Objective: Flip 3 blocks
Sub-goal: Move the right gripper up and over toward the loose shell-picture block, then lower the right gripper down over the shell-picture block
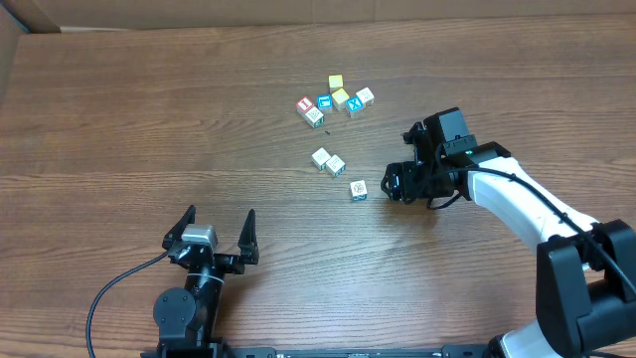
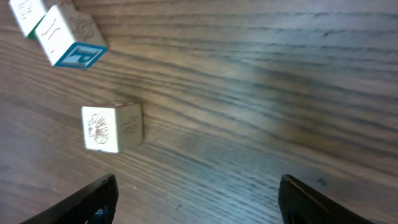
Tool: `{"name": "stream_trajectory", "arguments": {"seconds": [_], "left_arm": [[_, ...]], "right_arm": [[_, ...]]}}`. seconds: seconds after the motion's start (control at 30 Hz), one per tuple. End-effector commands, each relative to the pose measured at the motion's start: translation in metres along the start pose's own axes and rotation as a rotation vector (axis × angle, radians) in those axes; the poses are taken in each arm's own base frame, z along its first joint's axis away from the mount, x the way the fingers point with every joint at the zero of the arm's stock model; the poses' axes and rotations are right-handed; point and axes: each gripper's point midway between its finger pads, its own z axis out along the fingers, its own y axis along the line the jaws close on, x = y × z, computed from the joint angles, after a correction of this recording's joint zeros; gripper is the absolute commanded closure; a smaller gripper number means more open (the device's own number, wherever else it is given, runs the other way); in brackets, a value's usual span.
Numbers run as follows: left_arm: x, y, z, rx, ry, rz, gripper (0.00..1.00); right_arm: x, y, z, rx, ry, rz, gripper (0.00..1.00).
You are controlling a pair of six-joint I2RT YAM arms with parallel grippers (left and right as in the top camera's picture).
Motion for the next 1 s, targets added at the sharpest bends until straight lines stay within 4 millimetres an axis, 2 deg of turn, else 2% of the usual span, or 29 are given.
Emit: {"name": "stream_trajectory", "arguments": {"seconds": [0.0, 0.17, 0.37, 0.63, 0.8, 0.97], "left_arm": [[0.0, -0.002, 0.0, 0.009, -0.002, 0.023, 0.0], [0.0, -0.002, 0.0, 0.009, -0.002, 0.023, 0.0], [0.0, -0.002, 0.0, 0.009, -0.002, 0.023, 0.0], [0.0, -0.002, 0.0, 0.009, -0.002, 0.023, 0.0], [0.0, -0.002, 0.0, 0.009, -0.002, 0.023, 0.0], [0.0, -0.002, 0.0, 0.009, -0.002, 0.023, 0.0]], "right_arm": [[-0.003, -0.012, 0.003, 0.068, -0.026, -0.009, 0.16], [-0.002, -0.015, 0.009, 0.064, -0.049, -0.016, 0.18], [0.004, -0.018, 0.016, 0.062, -0.059, -0.018, 0.33], [0.001, -0.018, 0.017, 0.059, -0.078, -0.024, 0.36], [-0.003, -0.017, 0.017, 0.055, -0.095, -0.029, 0.42], [-0.008, -0.016, 0.016, 0.051, -0.115, -0.034, 0.43]]}}
